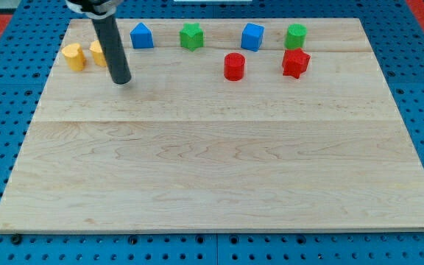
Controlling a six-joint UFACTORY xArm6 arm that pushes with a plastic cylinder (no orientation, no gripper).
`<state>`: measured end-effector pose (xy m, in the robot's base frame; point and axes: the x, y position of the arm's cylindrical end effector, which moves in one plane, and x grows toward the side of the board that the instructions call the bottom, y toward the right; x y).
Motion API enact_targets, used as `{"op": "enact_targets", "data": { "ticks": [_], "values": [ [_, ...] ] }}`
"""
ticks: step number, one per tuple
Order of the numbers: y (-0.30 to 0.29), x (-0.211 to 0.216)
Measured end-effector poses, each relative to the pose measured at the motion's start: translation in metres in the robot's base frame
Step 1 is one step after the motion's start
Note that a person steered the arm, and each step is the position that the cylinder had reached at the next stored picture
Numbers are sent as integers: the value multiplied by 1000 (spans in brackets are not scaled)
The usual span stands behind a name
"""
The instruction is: Slide yellow hexagon towards top of the yellow heart
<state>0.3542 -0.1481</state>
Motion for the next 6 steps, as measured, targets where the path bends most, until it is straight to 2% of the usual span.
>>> {"op": "enact_targets", "data": {
  "ticks": [3, 4, 5, 6],
  "values": [
    [-37, -93],
    [-17, -94],
    [-11, -39],
    [-43, -45]
  ]
}}
